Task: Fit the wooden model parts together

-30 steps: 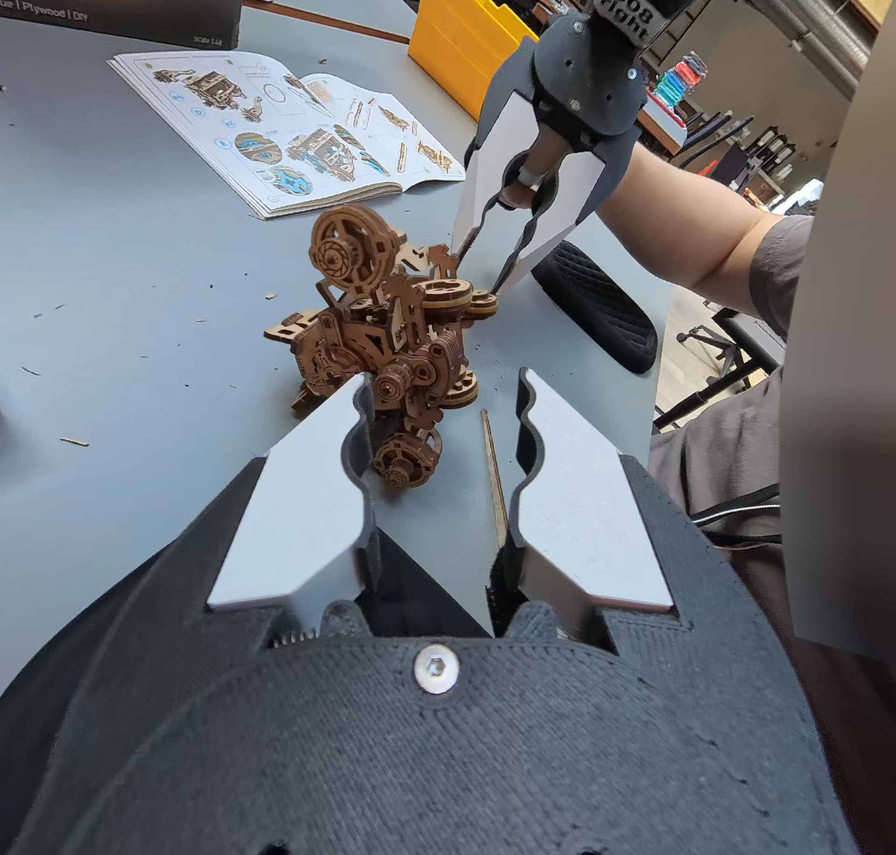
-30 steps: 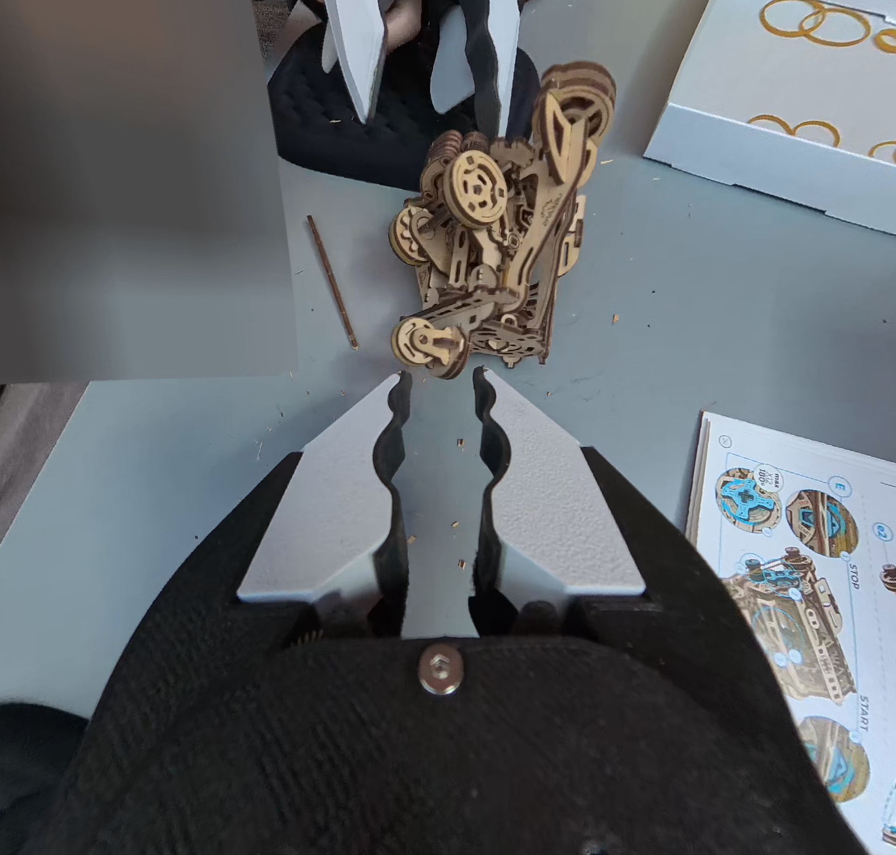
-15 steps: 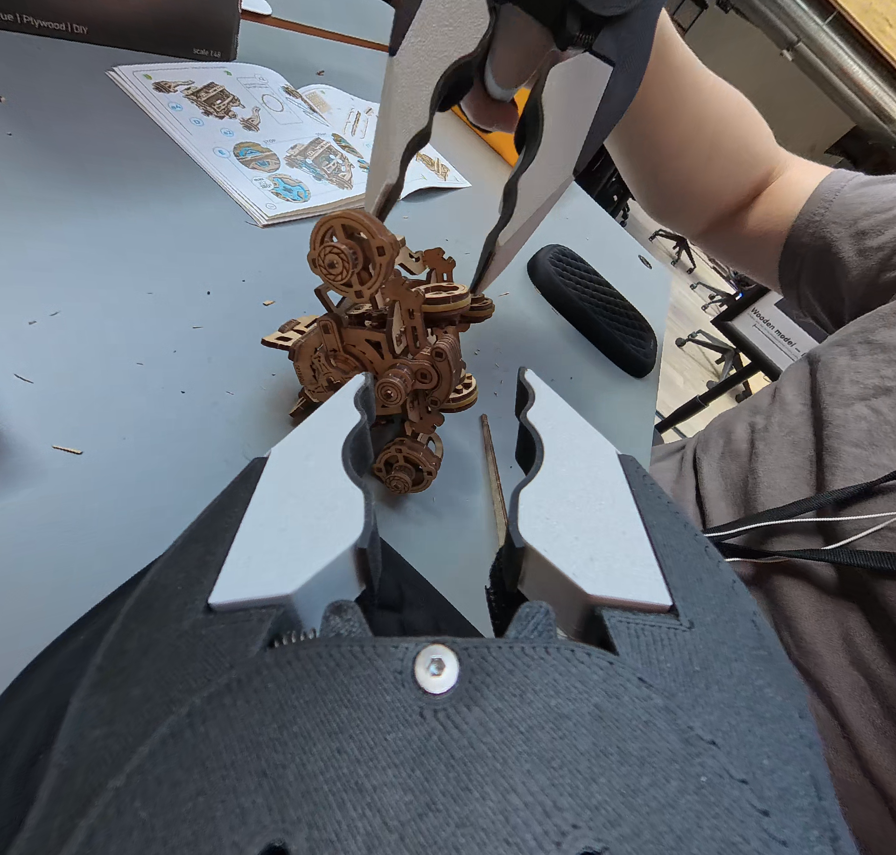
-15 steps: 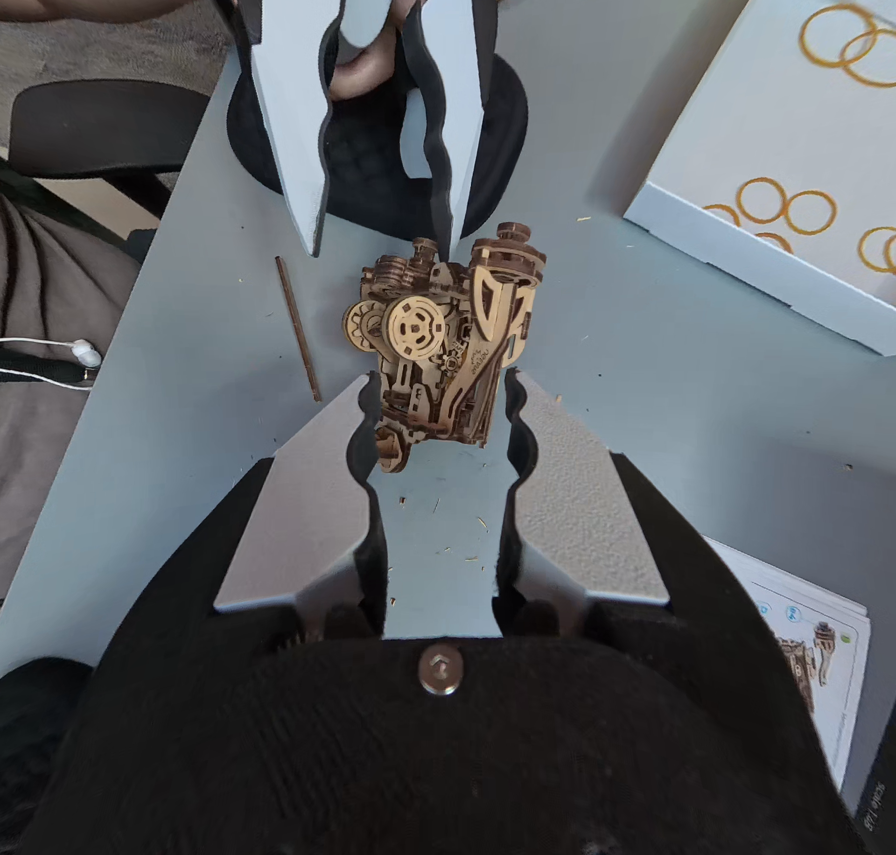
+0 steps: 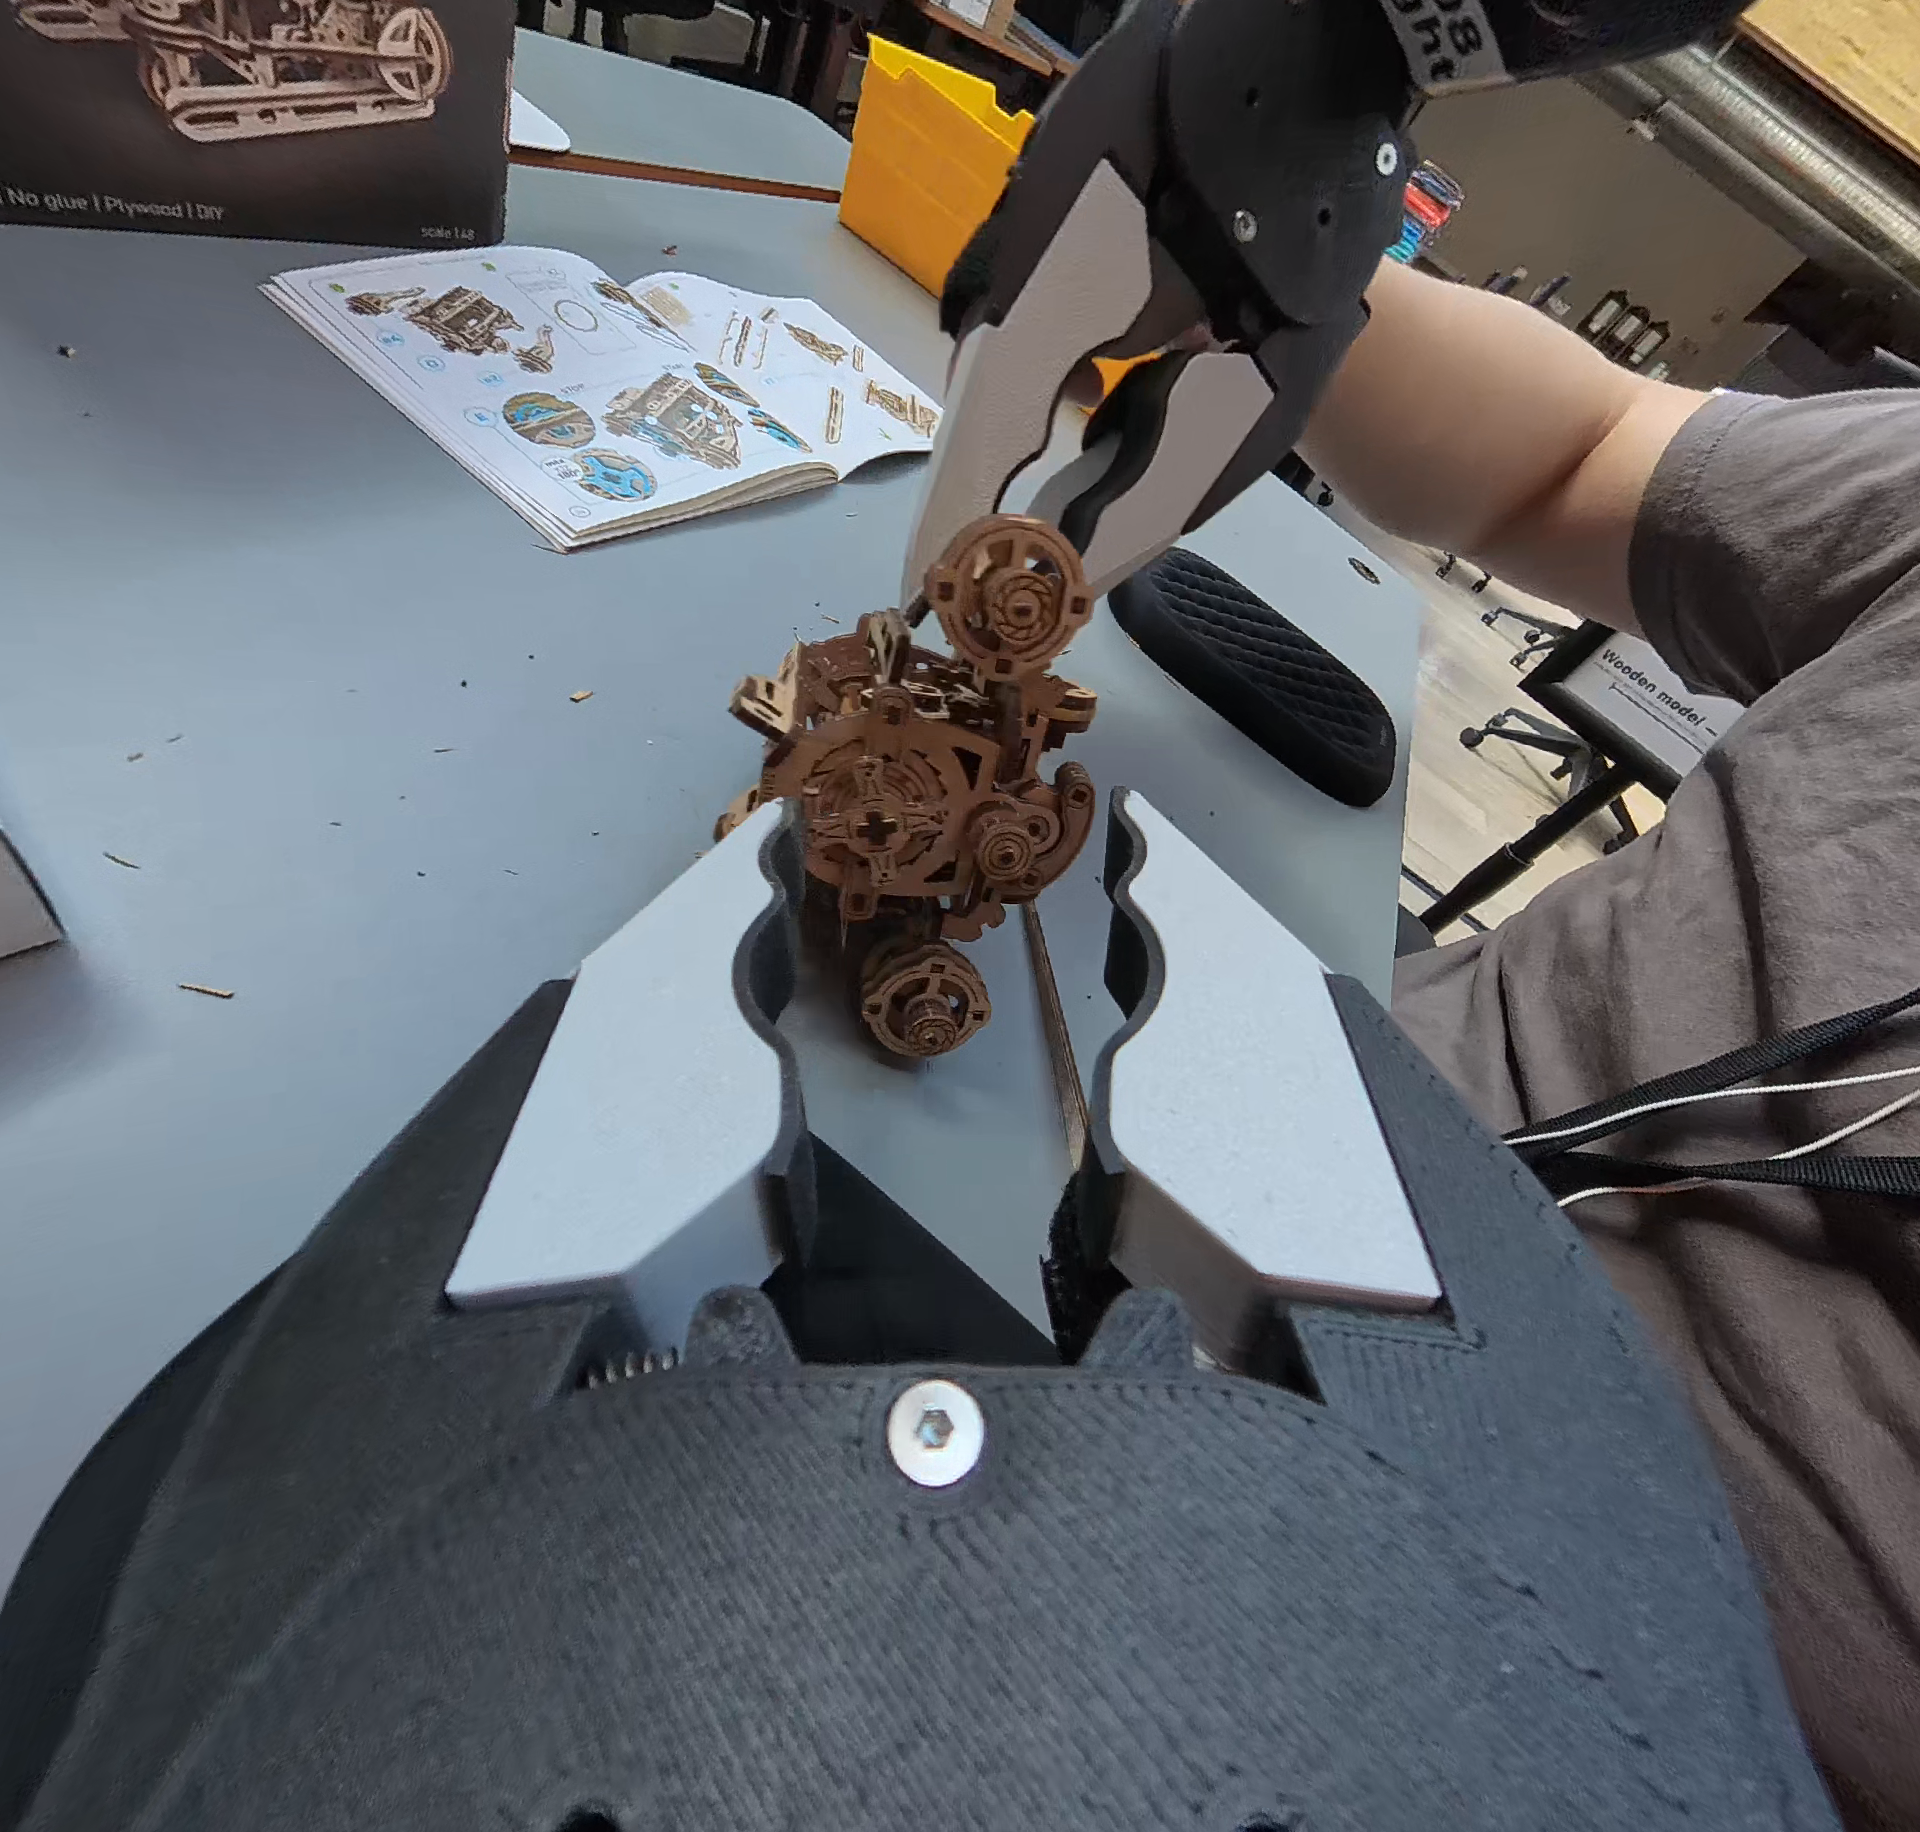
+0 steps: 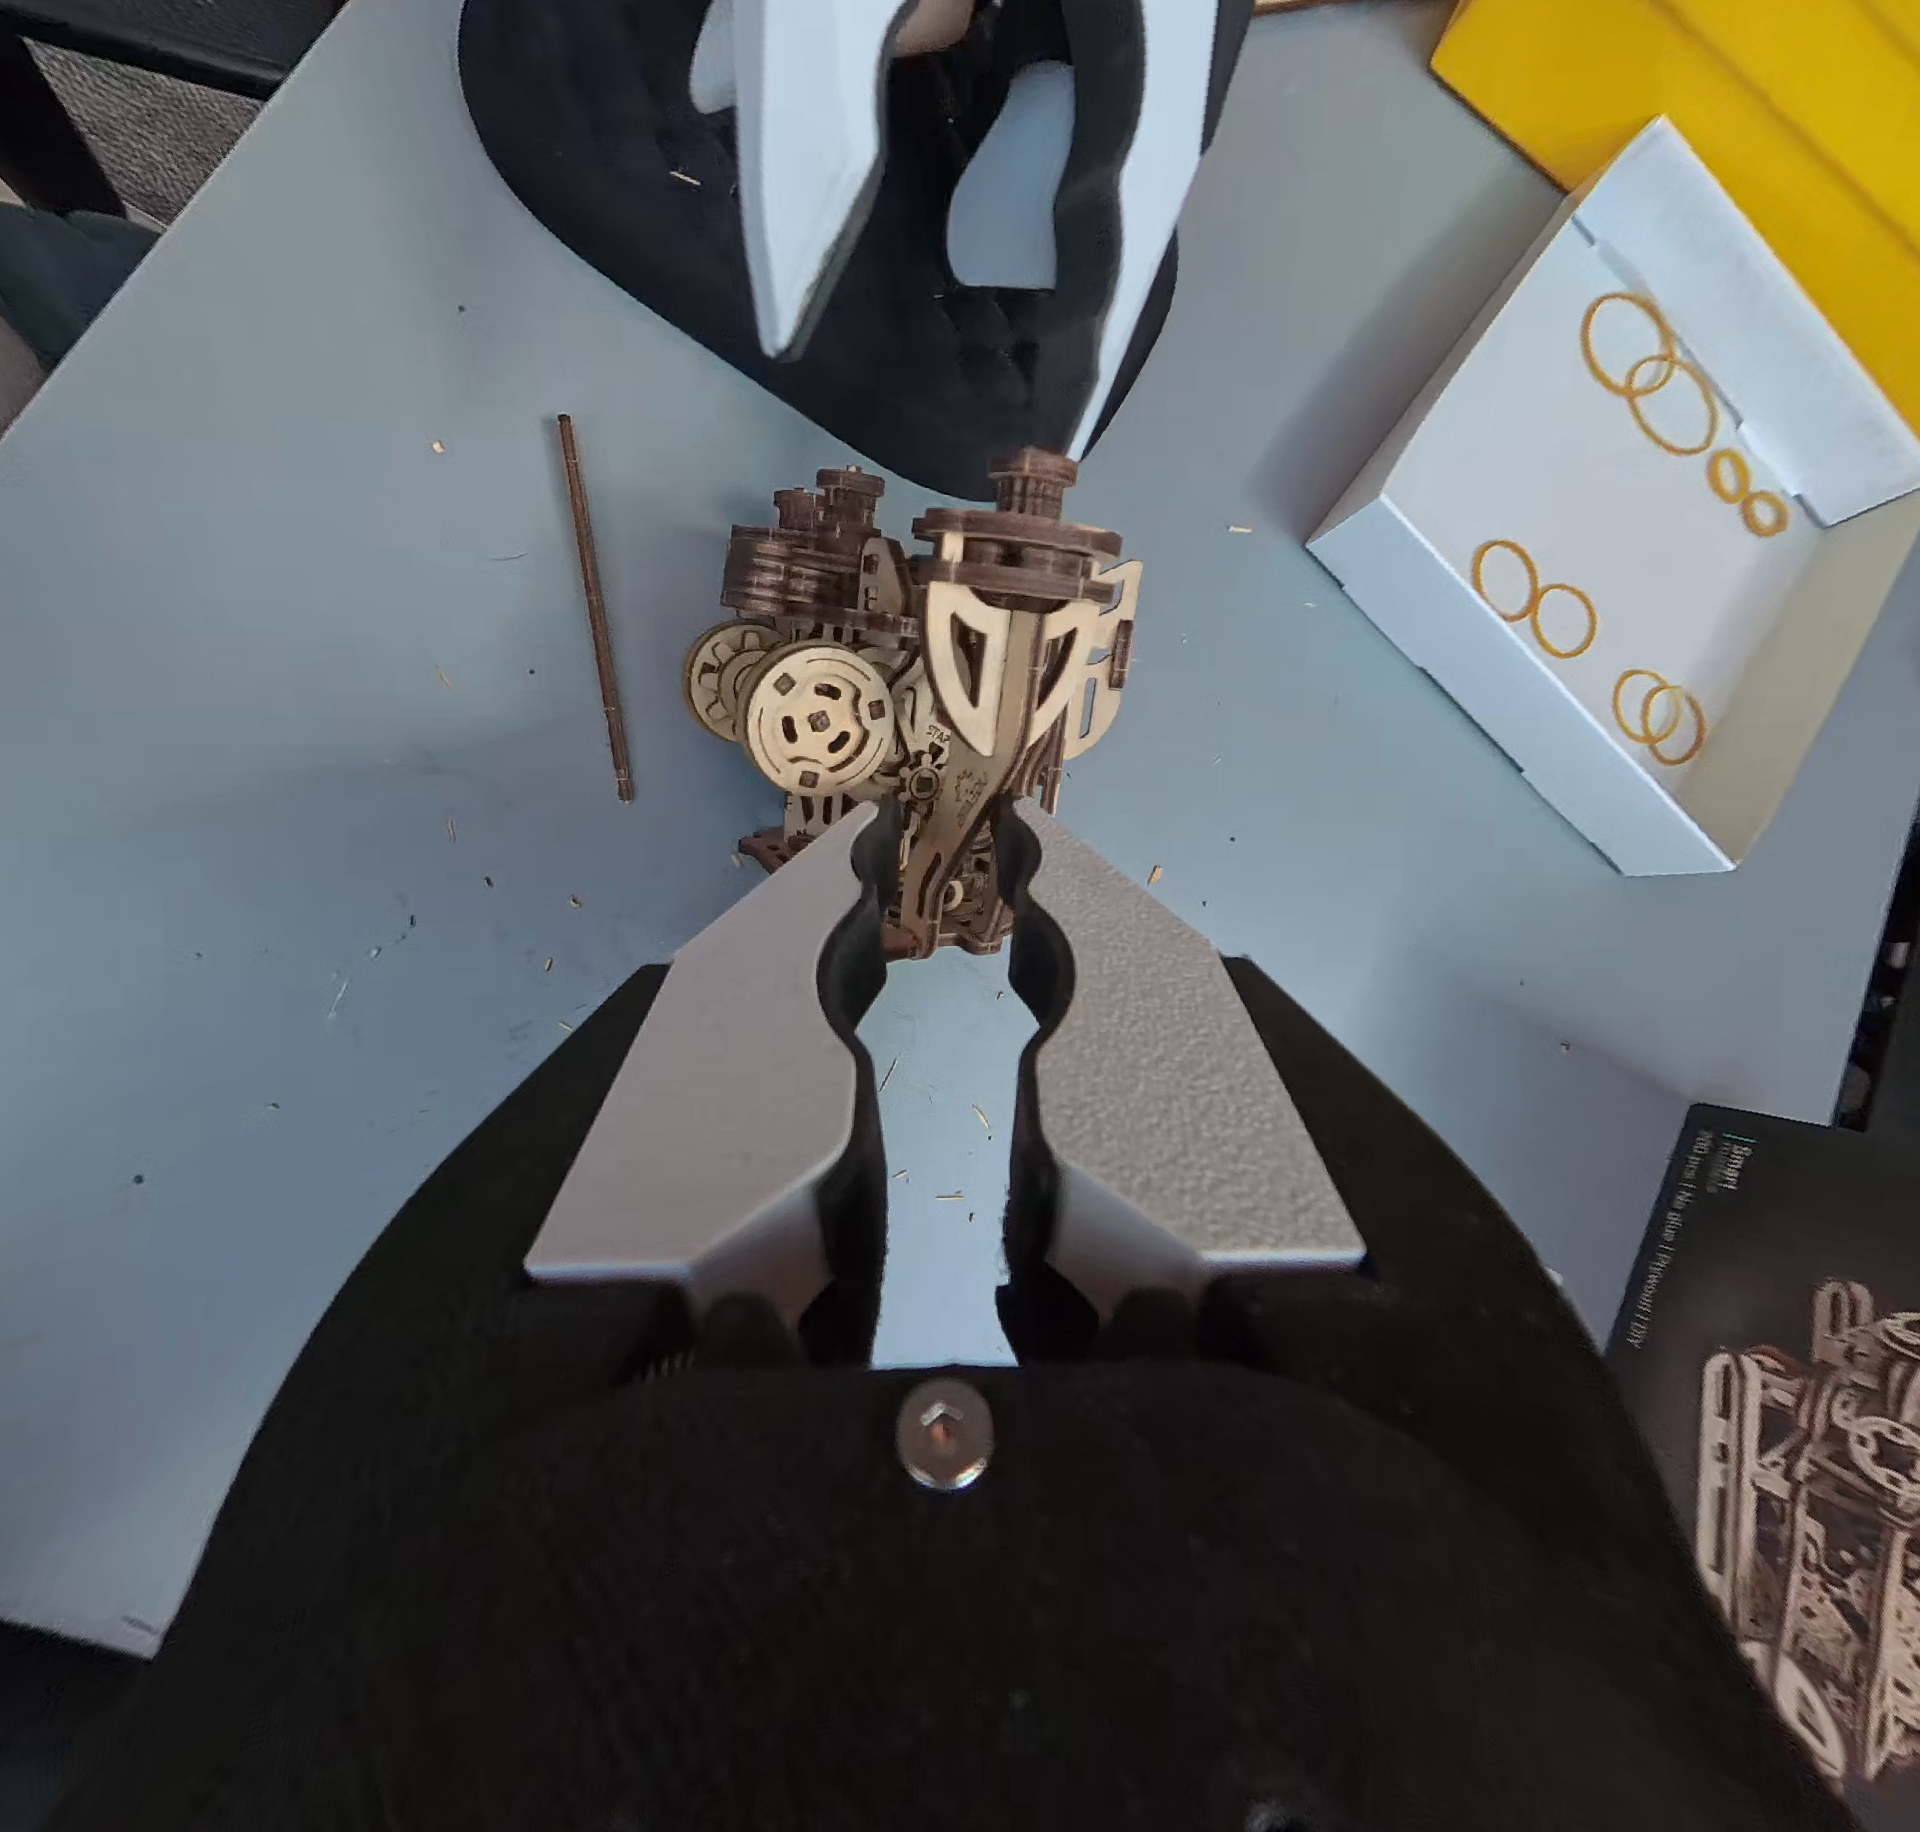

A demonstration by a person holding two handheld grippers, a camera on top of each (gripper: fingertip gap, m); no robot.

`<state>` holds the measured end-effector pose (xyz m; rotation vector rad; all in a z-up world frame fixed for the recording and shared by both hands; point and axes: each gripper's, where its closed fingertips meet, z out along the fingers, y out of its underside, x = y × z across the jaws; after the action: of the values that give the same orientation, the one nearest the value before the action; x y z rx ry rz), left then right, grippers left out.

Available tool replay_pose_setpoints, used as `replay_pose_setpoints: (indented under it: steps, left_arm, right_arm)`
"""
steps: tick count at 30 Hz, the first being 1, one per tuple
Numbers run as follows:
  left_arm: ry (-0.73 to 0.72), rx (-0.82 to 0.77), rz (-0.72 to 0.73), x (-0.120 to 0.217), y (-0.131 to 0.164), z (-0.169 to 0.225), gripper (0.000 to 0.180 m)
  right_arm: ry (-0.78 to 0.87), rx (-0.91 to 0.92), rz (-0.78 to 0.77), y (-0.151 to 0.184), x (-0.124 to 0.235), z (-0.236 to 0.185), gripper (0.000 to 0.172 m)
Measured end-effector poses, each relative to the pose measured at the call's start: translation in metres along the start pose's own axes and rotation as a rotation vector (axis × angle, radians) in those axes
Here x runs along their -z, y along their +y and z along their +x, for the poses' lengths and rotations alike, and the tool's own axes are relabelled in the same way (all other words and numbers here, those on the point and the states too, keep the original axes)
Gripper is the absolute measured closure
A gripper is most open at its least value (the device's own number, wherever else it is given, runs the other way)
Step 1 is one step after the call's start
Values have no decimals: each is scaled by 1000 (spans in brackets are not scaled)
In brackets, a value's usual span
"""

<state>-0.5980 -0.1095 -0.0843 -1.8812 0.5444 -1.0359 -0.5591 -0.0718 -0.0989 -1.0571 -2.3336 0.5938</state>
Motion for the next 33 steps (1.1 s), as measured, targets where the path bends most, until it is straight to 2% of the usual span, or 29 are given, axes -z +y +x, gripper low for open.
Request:
replay_pose_setpoints:
  steps: [3,6,8,13,18,22,27,33]
  left_arm:
    - [-1,3,-48,1,4,-4,116]
    - [66,39,-138,-9,18,1,97]
    - [92,49,-208,-16,28,3,94]
    - [132,16,-252,-30,29,11,92]
    - [108,-47,-299,-43,37,17,102]
    - [21,-183,-286,-48,38,20,103]
    - [-157,-396,-280,-53,40,22,104]
    - [-304,-508,-266,-62,32,13,104]
  right_arm:
    - [92,110,16,-3,4,-6,157]
    - [175,213,35,-6,9,-12,157]
    - [214,266,54,-8,11,-18,156]
    - [303,373,93,-12,14,-26,157]
    - [347,442,129,-13,16,-36,159]
    - [393,432,147,-7,21,-41,152]
    - [503,342,154,8,36,-44,139]
    - [577,152,167,42,46,-47,138]
